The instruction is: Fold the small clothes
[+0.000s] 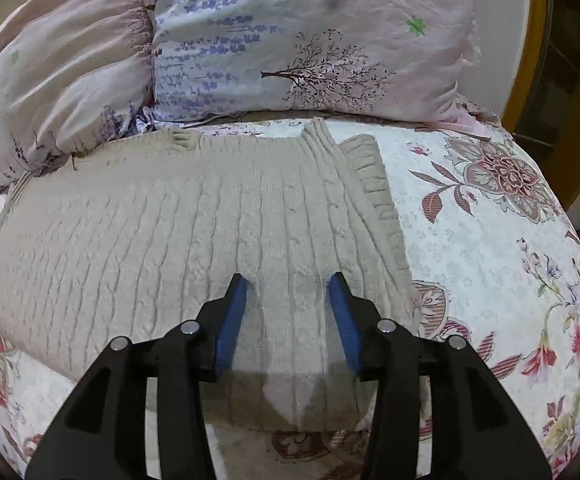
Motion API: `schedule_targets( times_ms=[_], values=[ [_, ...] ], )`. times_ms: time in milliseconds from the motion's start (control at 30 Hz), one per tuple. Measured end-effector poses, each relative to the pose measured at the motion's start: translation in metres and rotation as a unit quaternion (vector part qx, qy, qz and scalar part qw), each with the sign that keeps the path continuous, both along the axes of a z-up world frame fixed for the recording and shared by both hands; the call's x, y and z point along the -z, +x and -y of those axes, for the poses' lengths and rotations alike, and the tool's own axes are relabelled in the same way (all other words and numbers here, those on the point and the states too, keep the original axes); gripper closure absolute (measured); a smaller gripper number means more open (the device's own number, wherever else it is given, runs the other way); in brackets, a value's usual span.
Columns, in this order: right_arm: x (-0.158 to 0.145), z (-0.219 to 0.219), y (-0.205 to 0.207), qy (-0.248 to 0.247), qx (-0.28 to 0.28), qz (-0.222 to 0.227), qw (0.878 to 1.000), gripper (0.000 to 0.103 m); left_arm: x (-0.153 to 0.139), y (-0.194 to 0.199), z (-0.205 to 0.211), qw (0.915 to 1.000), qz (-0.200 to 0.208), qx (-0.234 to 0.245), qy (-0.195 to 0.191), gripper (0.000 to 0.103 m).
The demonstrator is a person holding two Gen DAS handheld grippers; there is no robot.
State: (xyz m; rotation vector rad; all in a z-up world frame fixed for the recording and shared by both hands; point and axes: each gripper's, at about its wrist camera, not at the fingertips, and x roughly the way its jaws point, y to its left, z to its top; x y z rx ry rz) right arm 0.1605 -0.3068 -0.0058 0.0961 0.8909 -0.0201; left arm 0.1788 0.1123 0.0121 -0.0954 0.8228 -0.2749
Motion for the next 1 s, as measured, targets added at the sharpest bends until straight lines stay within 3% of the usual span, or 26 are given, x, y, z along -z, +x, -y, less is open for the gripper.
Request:
schedule_targets(
  times_ms=[67, 167, 367, 500, 600, 667, 1000],
  values=[
    [-0.007, -0.004, 0.002, 0.007, -0.002, 0.007, 1.000, 0.053, -0.006, 0.001, -0.013, 0.9987, 0.001, -0.007, -0.051, 0.061],
    [-0.019, -0.023, 0.006, 0.015, -0.033, 0.031, 0.999, 0.049, -0.011, 0.006, -0.031, 0.9944, -0.005, -0.038, -0.098, 0.045],
    [-0.024, -0.078, 0.024, 0.014, -0.093, 0.041, 0.995, 0.049, -0.002, 0.032, -0.055, 0.9816, -0.050, -0.079, -0.166, 0.042],
    [-0.019, -0.105, 0.038, -0.009, -0.110, 0.040, 0.993, 0.047, 0.010, 0.045, -0.058, 0.9733, -0.077, -0.090, -0.196, 0.040],
    [-0.001, -0.117, 0.047, -0.037, -0.114, 0.009, 0.993, 0.042, 0.019, 0.049, -0.059, 0.9672, -0.095, -0.095, -0.216, 0.040],
    [0.001, -0.119, 0.044, -0.046, -0.113, 0.027, 0.992, 0.042, 0.020, 0.050, -0.059, 0.9659, -0.090, -0.098, -0.222, 0.040],
    [-0.001, -0.116, 0.047, -0.037, -0.114, 0.028, 0.992, 0.041, 0.025, 0.060, -0.060, 0.9529, -0.090, -0.114, -0.267, 0.043]
  ],
)
